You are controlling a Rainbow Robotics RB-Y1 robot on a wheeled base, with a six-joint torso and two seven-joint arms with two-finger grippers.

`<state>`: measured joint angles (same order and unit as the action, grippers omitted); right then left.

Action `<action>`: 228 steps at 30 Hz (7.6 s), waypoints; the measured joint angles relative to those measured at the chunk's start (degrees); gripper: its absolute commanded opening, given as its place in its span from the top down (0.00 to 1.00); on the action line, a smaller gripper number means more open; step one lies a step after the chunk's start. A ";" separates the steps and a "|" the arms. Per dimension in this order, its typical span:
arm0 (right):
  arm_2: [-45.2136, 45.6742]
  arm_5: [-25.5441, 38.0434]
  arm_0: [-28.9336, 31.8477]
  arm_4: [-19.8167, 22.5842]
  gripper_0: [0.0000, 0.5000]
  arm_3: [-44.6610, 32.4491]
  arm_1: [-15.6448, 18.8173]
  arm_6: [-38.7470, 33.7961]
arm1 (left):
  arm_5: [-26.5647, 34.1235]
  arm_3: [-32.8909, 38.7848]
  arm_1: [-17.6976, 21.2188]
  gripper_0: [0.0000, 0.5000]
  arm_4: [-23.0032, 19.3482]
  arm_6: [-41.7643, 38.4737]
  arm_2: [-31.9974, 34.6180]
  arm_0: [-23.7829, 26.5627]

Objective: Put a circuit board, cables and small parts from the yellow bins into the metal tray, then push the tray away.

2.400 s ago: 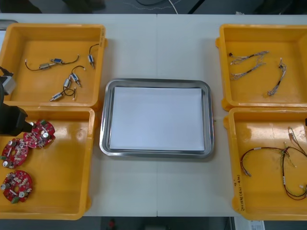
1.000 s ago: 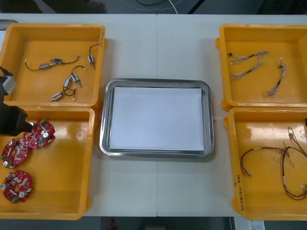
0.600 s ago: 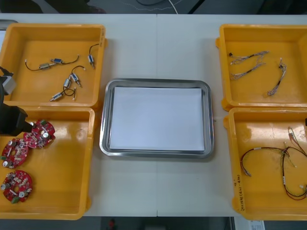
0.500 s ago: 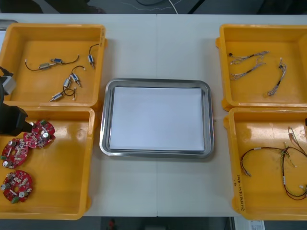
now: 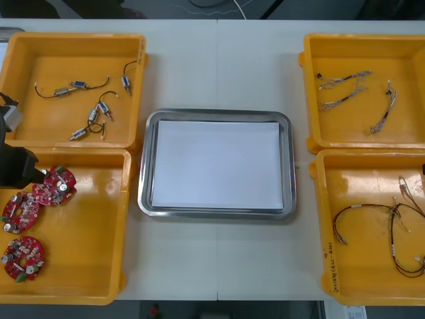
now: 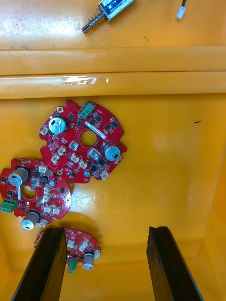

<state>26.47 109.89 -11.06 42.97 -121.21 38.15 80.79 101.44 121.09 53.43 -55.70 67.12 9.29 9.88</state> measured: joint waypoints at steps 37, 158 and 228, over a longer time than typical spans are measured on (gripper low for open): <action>0.00 0.00 0.01 0.00 0.00 0.00 0.00 0.00 | 0.00 -0.05 -0.02 0.00 0.00 0.00 -0.06 -0.20; -20.76 -46.65 20.51 12.77 0.00 25.06 16.55 34.43 | -28.18 -17.91 -0.02 0.00 -1.37 -0.01 2.53 -21.63; 1.36 -0.24 4.73 22.11 1.00 -4.47 16.73 34.20 | -6.12 -12.33 -0.02 1.00 0.33 -0.01 8.26 -13.95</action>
<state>27.83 109.65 -6.33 65.08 -125.67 54.88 115.00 95.32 108.76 53.41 -55.37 67.10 17.55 -4.07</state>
